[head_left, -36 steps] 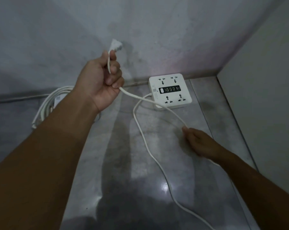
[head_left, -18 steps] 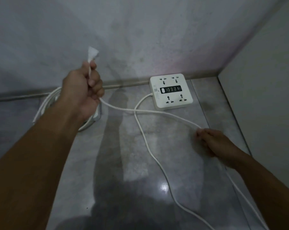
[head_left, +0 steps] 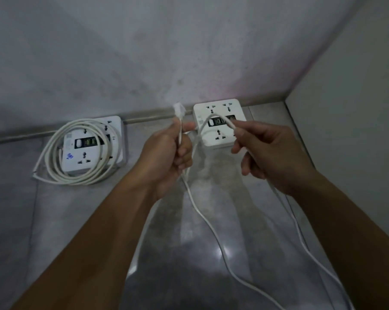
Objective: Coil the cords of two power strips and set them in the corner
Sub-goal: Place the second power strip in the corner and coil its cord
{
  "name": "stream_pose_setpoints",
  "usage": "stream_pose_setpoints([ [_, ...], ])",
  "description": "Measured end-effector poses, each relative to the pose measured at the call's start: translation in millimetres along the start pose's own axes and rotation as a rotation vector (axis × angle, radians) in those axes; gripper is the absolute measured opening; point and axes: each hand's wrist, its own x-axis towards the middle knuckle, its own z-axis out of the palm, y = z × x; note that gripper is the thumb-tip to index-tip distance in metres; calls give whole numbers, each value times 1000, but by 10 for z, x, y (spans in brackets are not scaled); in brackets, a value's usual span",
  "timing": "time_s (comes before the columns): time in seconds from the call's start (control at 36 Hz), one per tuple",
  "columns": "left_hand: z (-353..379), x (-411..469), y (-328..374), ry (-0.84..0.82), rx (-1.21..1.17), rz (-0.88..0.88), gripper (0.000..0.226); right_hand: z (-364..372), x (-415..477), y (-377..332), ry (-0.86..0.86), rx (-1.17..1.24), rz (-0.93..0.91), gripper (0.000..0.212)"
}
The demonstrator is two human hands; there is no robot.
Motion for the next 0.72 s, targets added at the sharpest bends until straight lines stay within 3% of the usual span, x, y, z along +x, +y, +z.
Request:
stream_pose_setpoints([
  [0.17, 123, 51, 28, -76, 43, -56, 59, 229, -161, -24, -35, -249, -287, 25],
  [0.31, 192, 95, 143, -17, 72, -71, 31, 298, -184, 66, -65, -523, -502, 31],
  [0.42, 155, 145, 302, -23, -49, -66, 37, 274, -240, 209, -89, -409, -361, 27],
  [0.53, 42, 163, 454, -64, -208, -40, 39, 199, -337, 524, -118, -534, -307, 25],
  [0.72, -20, 135, 469, -161, -209, -62, 41, 197, -442, 755, -137, -505, -269, 26],
])
